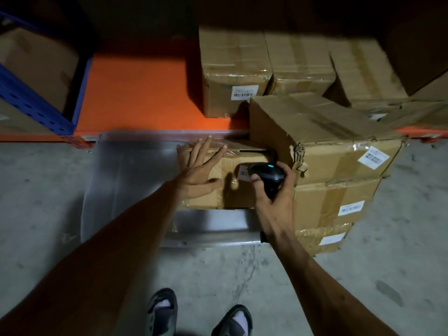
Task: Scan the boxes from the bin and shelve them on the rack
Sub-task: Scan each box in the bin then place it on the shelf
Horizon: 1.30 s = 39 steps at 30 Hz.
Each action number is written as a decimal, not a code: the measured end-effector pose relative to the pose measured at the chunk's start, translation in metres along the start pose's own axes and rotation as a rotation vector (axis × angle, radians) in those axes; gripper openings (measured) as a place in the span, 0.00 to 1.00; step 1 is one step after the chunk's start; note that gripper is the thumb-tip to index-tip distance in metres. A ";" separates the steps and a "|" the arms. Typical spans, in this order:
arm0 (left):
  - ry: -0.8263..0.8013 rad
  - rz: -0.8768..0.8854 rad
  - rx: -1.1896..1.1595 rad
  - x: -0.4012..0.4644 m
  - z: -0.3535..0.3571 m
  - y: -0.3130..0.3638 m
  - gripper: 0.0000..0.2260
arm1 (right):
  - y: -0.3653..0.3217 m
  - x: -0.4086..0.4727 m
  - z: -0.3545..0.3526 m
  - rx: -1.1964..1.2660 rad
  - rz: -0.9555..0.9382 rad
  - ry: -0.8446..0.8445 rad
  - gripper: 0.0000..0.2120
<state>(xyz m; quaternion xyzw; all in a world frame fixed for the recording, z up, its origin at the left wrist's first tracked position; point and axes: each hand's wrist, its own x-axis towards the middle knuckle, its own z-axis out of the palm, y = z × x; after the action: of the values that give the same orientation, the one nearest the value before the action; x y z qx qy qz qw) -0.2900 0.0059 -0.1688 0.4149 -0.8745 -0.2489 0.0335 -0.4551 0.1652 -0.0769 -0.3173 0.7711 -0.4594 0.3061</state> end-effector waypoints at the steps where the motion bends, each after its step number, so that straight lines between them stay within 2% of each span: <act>1: -0.056 -0.021 0.037 0.002 -0.001 -0.003 0.47 | -0.001 -0.004 0.000 -0.016 -0.003 0.000 0.25; 3: -0.108 -0.075 0.165 0.008 -0.005 -0.003 0.57 | -0.002 -0.010 -0.001 -0.051 -0.015 0.000 0.24; 5: -0.128 -0.108 0.244 0.013 -0.010 -0.002 0.60 | -0.004 -0.012 -0.002 -0.074 -0.022 -0.017 0.23; 11: -0.270 -0.171 0.202 0.022 -0.017 0.002 0.55 | -0.023 -0.005 0.002 -0.138 -0.033 0.010 0.24; 16: -0.287 -0.164 0.140 0.019 -0.017 0.001 0.54 | -0.023 0.001 0.009 -0.198 -0.031 -0.007 0.21; 21: -0.279 -0.136 0.074 0.017 -0.012 -0.004 0.53 | -0.020 -0.005 0.010 -0.192 0.009 -0.018 0.23; 29: -0.316 -0.176 0.221 0.017 -0.020 0.004 0.52 | -0.030 -0.006 0.007 -0.229 0.027 -0.024 0.25; 31: -0.363 -0.209 0.223 0.017 -0.025 0.009 0.51 | -0.038 -0.005 0.005 -0.233 0.052 -0.066 0.25; 34: -0.416 -0.240 0.213 0.018 -0.031 0.013 0.52 | -0.063 0.007 -0.003 -0.281 0.032 -0.109 0.29; 39: -0.430 -0.257 0.185 0.020 -0.031 0.016 0.55 | -0.121 0.075 -0.047 -0.429 -0.054 -0.107 0.31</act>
<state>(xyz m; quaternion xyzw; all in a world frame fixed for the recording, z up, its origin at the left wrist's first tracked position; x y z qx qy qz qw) -0.3061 -0.0126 -0.1374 0.4617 -0.8206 -0.2526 -0.2228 -0.5117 0.0863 0.0374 -0.4197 0.8250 -0.2752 0.2598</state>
